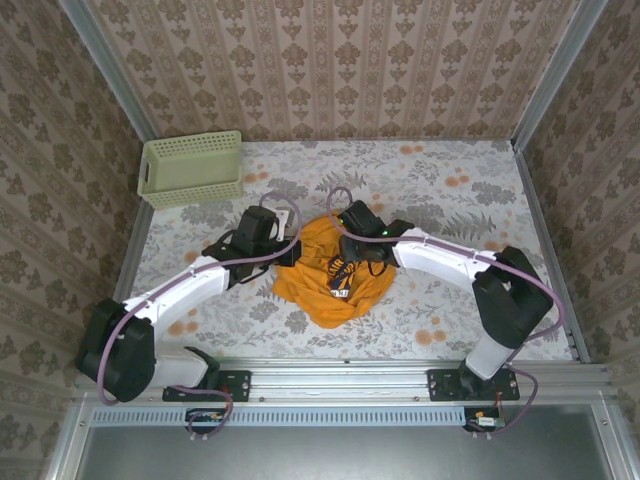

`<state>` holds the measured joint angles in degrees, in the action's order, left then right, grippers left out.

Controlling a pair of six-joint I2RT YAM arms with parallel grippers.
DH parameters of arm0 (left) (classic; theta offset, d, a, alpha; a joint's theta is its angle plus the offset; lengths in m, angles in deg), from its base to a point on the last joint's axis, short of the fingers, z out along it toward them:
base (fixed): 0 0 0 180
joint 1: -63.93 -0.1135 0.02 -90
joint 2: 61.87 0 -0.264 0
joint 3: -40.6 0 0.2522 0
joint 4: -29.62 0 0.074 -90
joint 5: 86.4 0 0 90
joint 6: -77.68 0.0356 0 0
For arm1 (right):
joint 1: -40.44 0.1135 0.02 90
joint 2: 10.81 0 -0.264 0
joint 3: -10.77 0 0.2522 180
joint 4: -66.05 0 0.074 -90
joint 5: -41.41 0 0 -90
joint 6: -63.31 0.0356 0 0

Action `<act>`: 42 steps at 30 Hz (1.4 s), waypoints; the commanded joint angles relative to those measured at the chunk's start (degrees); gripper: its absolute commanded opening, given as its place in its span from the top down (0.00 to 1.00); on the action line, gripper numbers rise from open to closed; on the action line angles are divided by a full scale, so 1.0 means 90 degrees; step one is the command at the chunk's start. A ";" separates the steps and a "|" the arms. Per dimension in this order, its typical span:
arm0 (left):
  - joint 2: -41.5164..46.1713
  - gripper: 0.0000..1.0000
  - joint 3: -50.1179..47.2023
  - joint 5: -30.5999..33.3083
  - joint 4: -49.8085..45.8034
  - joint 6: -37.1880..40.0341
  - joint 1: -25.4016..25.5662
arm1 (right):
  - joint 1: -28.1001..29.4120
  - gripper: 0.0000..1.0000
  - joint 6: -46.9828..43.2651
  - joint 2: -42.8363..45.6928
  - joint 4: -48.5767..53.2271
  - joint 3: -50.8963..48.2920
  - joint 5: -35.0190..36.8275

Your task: Fold the inside-out t-shirt

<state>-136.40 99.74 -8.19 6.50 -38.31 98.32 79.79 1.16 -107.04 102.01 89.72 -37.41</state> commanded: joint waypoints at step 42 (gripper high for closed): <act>-0.1371 0.97 0.2490 -0.0520 -0.0888 0.0244 -0.0162 | -0.1143 1.00 -0.0092 0.2290 0.0486 -0.0387 -0.0798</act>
<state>-142.54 124.35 -12.78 -0.48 -33.92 99.02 69.41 -1.81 -79.19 107.52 92.23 -42.13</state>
